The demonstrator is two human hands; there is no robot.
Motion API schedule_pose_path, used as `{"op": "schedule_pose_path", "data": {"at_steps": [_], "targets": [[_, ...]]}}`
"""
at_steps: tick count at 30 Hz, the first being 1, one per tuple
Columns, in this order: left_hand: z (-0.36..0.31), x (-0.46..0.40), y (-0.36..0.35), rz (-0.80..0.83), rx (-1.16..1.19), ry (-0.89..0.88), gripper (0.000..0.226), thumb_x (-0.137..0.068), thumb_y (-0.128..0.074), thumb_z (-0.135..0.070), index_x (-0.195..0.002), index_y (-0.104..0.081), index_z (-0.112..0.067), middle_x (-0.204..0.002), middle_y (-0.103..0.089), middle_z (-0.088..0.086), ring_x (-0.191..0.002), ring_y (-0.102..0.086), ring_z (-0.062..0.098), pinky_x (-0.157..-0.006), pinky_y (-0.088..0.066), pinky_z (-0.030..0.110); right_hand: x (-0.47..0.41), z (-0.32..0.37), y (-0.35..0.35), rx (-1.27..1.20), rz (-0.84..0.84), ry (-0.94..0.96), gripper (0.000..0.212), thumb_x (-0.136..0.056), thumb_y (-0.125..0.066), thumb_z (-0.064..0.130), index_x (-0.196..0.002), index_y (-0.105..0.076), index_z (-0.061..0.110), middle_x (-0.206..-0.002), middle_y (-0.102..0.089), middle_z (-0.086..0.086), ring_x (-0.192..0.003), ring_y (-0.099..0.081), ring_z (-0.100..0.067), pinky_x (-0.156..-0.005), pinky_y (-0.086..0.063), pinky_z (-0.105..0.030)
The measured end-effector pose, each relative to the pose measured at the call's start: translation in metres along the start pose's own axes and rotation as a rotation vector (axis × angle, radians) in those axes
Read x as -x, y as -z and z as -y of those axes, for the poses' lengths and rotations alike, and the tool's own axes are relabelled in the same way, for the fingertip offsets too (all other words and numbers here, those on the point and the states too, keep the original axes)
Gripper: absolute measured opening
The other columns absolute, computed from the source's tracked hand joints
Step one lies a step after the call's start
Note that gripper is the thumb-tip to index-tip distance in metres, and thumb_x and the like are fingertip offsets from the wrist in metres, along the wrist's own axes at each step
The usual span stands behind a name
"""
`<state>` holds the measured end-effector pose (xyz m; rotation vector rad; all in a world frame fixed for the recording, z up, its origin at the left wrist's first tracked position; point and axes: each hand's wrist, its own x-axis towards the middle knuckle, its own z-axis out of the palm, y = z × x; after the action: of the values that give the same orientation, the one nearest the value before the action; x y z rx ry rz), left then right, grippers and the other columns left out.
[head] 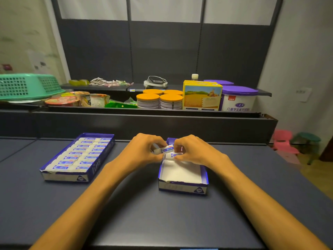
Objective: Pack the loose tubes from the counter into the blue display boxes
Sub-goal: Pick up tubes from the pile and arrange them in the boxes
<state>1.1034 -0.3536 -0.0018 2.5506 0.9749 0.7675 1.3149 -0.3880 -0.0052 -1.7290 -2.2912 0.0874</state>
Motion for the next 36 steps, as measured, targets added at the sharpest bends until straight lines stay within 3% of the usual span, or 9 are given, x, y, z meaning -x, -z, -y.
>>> {"op": "schedule_pose_path", "data": {"at_steps": [3, 9, 13, 19, 29, 36], "targets": [[-0.001, 0.001, 0.001, 0.009, -0.002, 0.004, 0.031, -0.076, -0.079, -0.024, -0.107, -0.071, -0.023, -0.099, -0.07, -0.008, -0.083, -0.065, 0.008, -0.075, -0.059, 0.032, -0.001, 0.001, -0.002, 0.037, 0.009, -0.011, 0.024, -0.084, -0.072, 0.037, -0.098, -0.064, 0.019, -0.104, -0.067, 0.001, -0.084, -0.059, -0.01, -0.069, -0.049, -0.02], [-0.002, 0.0, 0.002, -0.014, -0.02, 0.009, 0.032, -0.078, -0.078, -0.025, -0.109, -0.07, -0.024, -0.101, -0.07, -0.007, -0.085, -0.065, 0.008, -0.076, -0.059, 0.034, 0.003, -0.001, 0.003, 0.073, -0.034, -0.002, 0.029, -0.085, -0.069, 0.043, -0.106, -0.063, 0.024, -0.102, -0.065, 0.007, -0.08, -0.053, -0.007, -0.061, -0.037, -0.016], [-0.013, -0.007, 0.0, -0.035, -0.068, -0.025, 0.032, -0.078, -0.078, -0.026, -0.109, -0.07, -0.024, -0.103, -0.071, -0.007, -0.089, -0.064, 0.007, -0.08, -0.058, 0.034, 0.012, -0.013, 0.017, 0.013, -0.128, -0.076, 0.028, -0.088, -0.067, 0.038, -0.112, -0.061, 0.024, -0.109, -0.064, 0.005, -0.089, -0.056, -0.007, -0.075, -0.051, -0.025], [-0.038, -0.024, -0.017, 0.038, -0.216, -0.074, 0.03, -0.083, -0.074, -0.022, -0.112, -0.067, -0.023, -0.112, -0.07, -0.004, -0.101, -0.063, 0.012, -0.079, -0.054, 0.028, 0.025, -0.032, 0.014, -0.013, -0.102, -0.18, 0.034, -0.088, -0.067, 0.035, -0.119, -0.057, 0.026, -0.123, -0.057, 0.004, -0.108, -0.054, -0.012, -0.089, -0.052, -0.031], [-0.03, -0.035, -0.034, 0.22, -0.353, -0.028, 0.027, -0.084, -0.072, -0.027, -0.11, -0.07, -0.022, -0.115, -0.069, 0.0, -0.101, -0.063, 0.017, -0.08, -0.053, 0.028, 0.025, -0.037, 0.01, -0.092, -0.088, -0.208, 0.036, -0.087, -0.069, 0.031, -0.12, -0.056, 0.026, -0.13, -0.054, 0.002, -0.117, -0.05, -0.012, -0.091, -0.051, -0.031], [-0.025, -0.036, -0.036, 0.222, -0.405, -0.017, 0.03, -0.086, -0.07, -0.031, -0.114, -0.069, -0.021, -0.118, -0.067, 0.001, -0.104, -0.061, 0.017, -0.076, -0.044, 0.021, 0.025, -0.039, 0.009, -0.086, -0.096, -0.212, 0.034, -0.088, -0.069, 0.031, -0.119, -0.057, 0.026, -0.129, -0.054, 0.003, -0.115, -0.051, -0.012, -0.09, -0.05, -0.03]]}}
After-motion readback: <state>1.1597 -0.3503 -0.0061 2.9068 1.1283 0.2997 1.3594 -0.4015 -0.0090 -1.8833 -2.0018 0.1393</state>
